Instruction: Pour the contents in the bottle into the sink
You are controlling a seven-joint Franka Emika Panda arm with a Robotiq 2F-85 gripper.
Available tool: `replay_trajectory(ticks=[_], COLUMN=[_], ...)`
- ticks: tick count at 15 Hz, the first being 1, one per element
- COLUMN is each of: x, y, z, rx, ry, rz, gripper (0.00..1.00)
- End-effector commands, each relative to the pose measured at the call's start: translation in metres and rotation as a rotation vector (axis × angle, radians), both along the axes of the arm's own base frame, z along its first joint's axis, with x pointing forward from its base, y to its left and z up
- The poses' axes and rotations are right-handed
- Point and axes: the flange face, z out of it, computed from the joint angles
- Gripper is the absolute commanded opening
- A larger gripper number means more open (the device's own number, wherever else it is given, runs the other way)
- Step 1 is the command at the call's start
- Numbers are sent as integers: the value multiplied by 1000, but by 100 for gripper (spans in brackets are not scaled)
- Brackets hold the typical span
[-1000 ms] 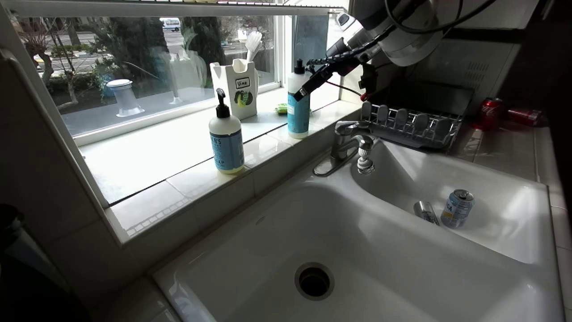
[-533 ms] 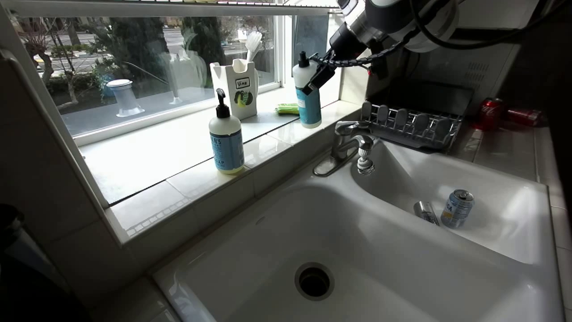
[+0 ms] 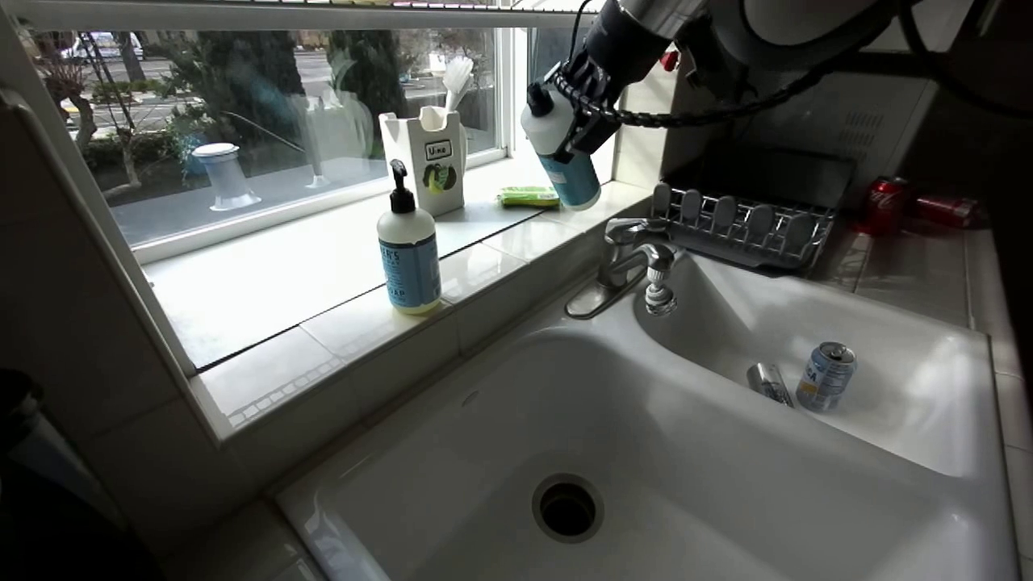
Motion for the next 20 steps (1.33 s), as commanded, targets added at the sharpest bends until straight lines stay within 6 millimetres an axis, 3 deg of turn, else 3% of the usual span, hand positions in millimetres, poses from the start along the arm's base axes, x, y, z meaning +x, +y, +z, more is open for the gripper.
replay_trajectory(ticks=[1,8,9,13,14,20], x=[-35,-81,-66,-73,-73,-97], y=[44,106,102,111,110,156], z=[16,5,7,4,4,-16], rx=[-200,-541,-473,-504,-506,-850], ry=[12,119,108,117,118,213], rz=[40,149,120,144,145,222], gripper=[38,38,63,63,38,38])
